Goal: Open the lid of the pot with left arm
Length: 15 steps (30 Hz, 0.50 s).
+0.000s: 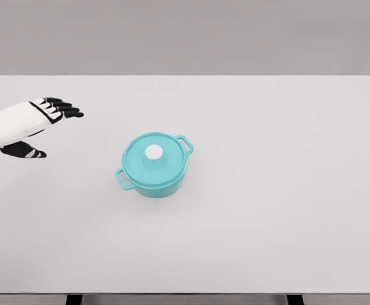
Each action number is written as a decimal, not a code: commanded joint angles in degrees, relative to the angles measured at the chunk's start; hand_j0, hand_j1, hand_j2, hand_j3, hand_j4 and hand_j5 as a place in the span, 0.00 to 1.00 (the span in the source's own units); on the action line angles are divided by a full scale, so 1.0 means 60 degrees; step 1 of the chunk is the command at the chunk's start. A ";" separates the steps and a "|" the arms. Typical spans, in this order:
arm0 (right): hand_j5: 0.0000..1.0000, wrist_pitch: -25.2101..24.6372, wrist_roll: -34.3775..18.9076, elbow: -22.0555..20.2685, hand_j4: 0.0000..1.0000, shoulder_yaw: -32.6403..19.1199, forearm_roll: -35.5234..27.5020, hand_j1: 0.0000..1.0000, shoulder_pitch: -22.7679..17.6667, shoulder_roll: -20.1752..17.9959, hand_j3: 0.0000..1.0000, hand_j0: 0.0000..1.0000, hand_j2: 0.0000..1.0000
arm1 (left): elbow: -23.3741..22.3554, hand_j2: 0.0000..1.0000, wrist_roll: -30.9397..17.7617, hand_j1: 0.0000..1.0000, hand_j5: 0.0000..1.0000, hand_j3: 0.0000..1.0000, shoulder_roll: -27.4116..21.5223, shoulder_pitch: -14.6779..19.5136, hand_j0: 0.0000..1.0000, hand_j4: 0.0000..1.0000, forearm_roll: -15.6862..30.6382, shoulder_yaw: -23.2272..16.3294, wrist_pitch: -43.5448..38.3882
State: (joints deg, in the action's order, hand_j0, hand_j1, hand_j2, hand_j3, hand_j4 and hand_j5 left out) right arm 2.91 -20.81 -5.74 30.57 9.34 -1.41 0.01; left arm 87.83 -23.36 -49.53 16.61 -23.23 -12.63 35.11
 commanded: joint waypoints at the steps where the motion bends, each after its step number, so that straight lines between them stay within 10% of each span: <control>1: 1.00 -0.0002 -0.0003 0.0005 1.00 0.0002 -0.0005 1.00 0.0000 -0.0001 1.00 1.00 1.00 | -0.0005 1.00 -0.0003 1.00 1.00 1.00 0.0096 0.0000 1.00 1.00 -0.0025 -0.0034 -0.0019; 9: 1.00 -0.0002 -0.0003 0.0005 1.00 0.0002 -0.0005 1.00 -0.0073 -0.0001 1.00 1.00 1.00 | 0.0054 1.00 -0.0778 1.00 1.00 1.00 0.0652 0.0438 1.00 1.00 -0.0362 -0.0136 -0.0019; 15: 1.00 -0.0002 -0.0003 0.0005 1.00 0.0002 -0.0005 1.00 -0.0073 -0.0001 1.00 1.00 1.00 | 0.0362 1.00 -0.1746 1.00 1.00 1.00 0.0946 0.3176 1.00 1.00 -0.0274 -0.2699 -0.0019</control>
State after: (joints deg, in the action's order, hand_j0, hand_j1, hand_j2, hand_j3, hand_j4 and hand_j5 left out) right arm 2.89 -20.81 -5.72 30.57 9.34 -1.85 0.01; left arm 89.27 -32.37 -44.47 38.32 -25.52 -24.64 35.26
